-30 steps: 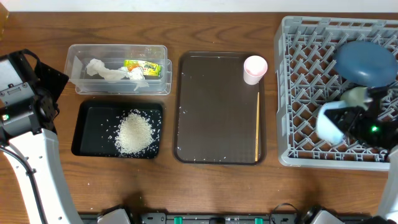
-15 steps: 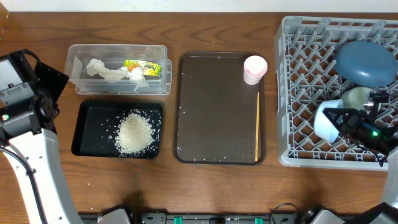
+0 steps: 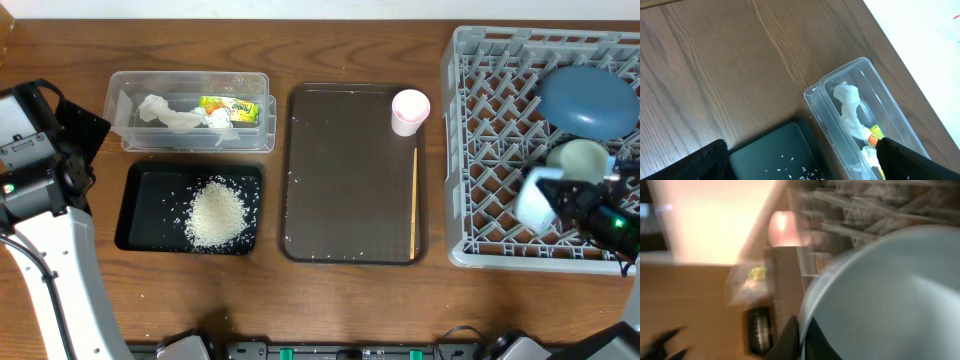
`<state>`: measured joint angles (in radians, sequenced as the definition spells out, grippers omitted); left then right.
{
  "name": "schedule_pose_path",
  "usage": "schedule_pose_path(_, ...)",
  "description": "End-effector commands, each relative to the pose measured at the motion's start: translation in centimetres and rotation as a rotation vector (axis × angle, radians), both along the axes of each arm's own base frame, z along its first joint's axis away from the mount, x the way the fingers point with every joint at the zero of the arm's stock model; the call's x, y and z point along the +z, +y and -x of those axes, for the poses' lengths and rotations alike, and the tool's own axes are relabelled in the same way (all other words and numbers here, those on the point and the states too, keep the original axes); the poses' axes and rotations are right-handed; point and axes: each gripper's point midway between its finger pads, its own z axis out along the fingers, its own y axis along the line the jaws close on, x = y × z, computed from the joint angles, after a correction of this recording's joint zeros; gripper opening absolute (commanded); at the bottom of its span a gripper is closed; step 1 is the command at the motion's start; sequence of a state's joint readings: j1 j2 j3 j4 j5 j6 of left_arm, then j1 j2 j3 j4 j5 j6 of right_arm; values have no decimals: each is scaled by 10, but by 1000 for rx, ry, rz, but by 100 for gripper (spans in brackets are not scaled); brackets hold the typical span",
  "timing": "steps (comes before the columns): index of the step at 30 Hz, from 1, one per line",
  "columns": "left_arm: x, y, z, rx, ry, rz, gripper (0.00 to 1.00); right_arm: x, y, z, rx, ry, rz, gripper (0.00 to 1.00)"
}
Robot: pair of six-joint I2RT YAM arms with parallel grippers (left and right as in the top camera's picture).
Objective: Sort waste into correct bins and load items into the dishwasher rack
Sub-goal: 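Carry the light blue bowl into the rack's lower right area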
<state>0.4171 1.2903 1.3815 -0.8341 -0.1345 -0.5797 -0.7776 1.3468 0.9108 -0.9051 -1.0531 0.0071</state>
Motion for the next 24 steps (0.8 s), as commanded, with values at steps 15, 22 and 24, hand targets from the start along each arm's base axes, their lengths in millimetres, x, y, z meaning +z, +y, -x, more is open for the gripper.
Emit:
schedule_pose_path(15, 2, 3, 1, 14, -3, -4, 96, -27, -50, 24, -168, 220, 123, 8)
schedule_pose_path(22, 2, 3, 1, 14, -3, -4, 96, -3, -60, 20, -179, 203, 176, 1)
schedule_pose_path(24, 2, 3, 1, 14, -3, -4, 96, 2, -60, 19, -179, 196, 182, 1)
